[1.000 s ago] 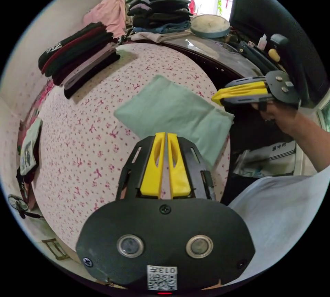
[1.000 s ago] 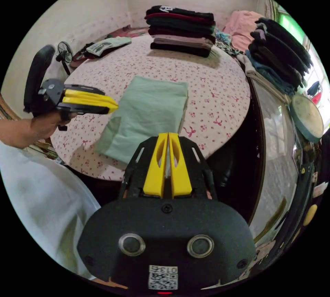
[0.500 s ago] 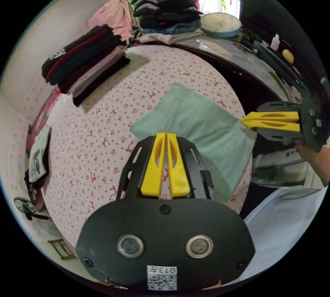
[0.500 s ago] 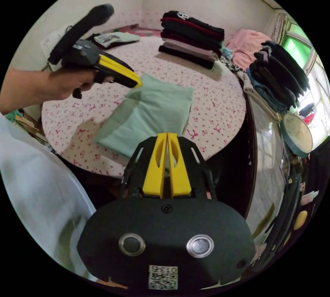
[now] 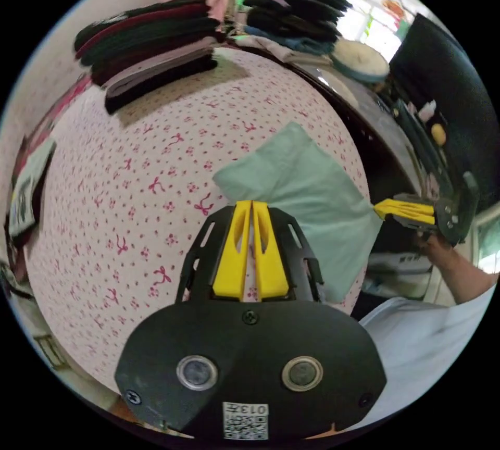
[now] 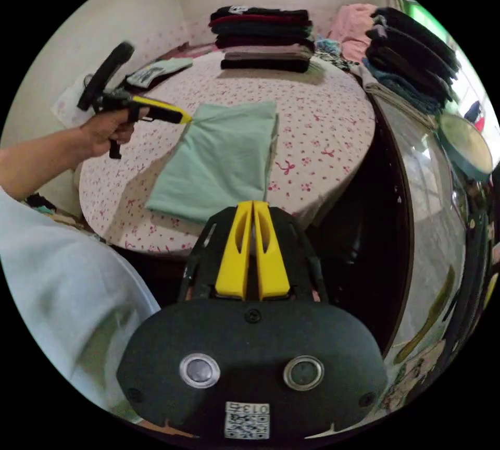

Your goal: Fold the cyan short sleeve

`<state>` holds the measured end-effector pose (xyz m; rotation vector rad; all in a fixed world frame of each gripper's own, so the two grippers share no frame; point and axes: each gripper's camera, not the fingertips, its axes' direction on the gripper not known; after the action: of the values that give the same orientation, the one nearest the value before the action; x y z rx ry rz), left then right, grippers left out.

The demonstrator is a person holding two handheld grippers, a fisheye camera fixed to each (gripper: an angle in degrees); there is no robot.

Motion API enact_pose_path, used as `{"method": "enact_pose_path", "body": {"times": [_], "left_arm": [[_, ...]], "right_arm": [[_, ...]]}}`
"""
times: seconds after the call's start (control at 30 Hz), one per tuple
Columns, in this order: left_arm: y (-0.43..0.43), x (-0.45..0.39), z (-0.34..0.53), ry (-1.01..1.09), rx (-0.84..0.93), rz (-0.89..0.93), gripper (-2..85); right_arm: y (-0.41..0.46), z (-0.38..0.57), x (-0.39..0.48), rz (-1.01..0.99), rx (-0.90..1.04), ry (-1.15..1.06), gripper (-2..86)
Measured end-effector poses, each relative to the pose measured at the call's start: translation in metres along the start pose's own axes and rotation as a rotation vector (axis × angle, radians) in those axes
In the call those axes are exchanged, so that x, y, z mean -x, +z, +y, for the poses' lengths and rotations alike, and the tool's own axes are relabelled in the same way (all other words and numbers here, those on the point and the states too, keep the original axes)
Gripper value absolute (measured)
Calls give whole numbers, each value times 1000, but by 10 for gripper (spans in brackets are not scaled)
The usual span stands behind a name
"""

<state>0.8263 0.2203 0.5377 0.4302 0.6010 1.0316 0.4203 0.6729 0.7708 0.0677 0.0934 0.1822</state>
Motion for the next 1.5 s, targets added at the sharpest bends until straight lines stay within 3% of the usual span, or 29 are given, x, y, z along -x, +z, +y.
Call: {"method": "enact_pose_path", "body": {"times": [0.13,0.5,0.6,0.7,0.87,1.0,1.17,1.33,1.5], "left_arm": [[10,54,-1,-143,-12,139,130],[54,111,-24,-278,20,328,110],[61,116,-29,-307,69,318,62],[43,112,-32,-234,-7,282,40],[39,110,-34,-155,-3,184,61],[53,134,-35,-226,21,255,90],[58,152,-35,-274,27,297,61],[36,139,-37,-113,-32,184,69],[57,172,-32,-274,22,374,63]], "right_arm": [[5,2,-25,-125,-57,112,88],[34,-7,-40,-142,-15,124,59],[34,-15,-39,-134,16,79,39],[25,-20,-36,-65,-9,16,35],[27,-20,-51,-72,-1,69,63],[28,-26,-66,-146,-8,135,76],[25,-44,-67,-175,7,108,56],[17,-58,-65,-107,-13,66,75],[21,-72,-86,-257,-7,183,49]]}}
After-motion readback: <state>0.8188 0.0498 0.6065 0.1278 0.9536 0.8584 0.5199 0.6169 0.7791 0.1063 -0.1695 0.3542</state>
